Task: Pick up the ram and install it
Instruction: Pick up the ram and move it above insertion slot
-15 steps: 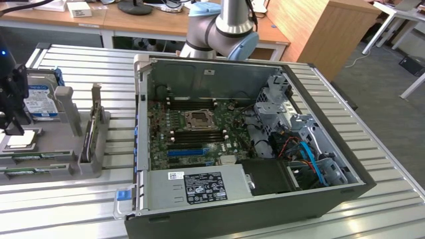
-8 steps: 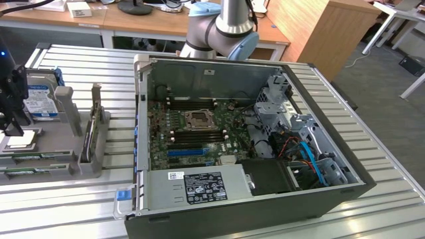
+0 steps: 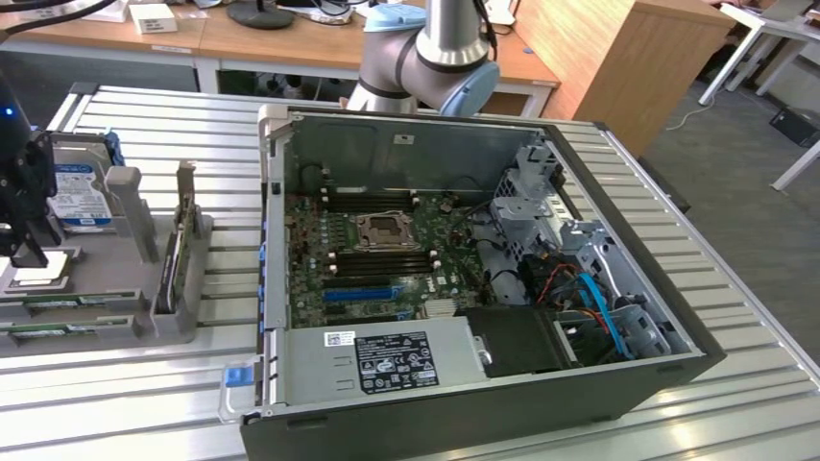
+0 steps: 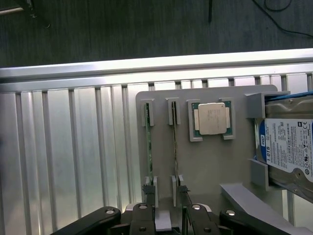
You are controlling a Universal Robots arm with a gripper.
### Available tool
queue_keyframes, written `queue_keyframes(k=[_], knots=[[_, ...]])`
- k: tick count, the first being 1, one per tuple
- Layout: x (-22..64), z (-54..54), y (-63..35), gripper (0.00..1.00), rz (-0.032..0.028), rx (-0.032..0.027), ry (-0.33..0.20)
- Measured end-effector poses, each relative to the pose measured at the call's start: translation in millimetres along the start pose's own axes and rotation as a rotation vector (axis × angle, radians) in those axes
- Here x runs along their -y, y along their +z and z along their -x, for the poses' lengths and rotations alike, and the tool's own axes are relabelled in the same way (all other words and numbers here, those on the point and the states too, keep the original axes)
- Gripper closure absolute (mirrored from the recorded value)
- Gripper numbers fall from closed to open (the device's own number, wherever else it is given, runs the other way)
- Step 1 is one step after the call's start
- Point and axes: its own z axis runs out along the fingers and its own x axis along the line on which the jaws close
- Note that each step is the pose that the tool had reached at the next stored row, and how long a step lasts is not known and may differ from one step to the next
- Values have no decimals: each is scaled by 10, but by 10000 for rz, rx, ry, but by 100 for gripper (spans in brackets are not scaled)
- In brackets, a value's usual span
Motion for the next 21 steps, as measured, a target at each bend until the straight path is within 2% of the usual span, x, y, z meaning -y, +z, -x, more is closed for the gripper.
queue_keyframes(k=[13, 21], knots=[[4, -39, 8, 69, -2, 6, 0], [5, -40, 121, 69, -2, 5, 0]])
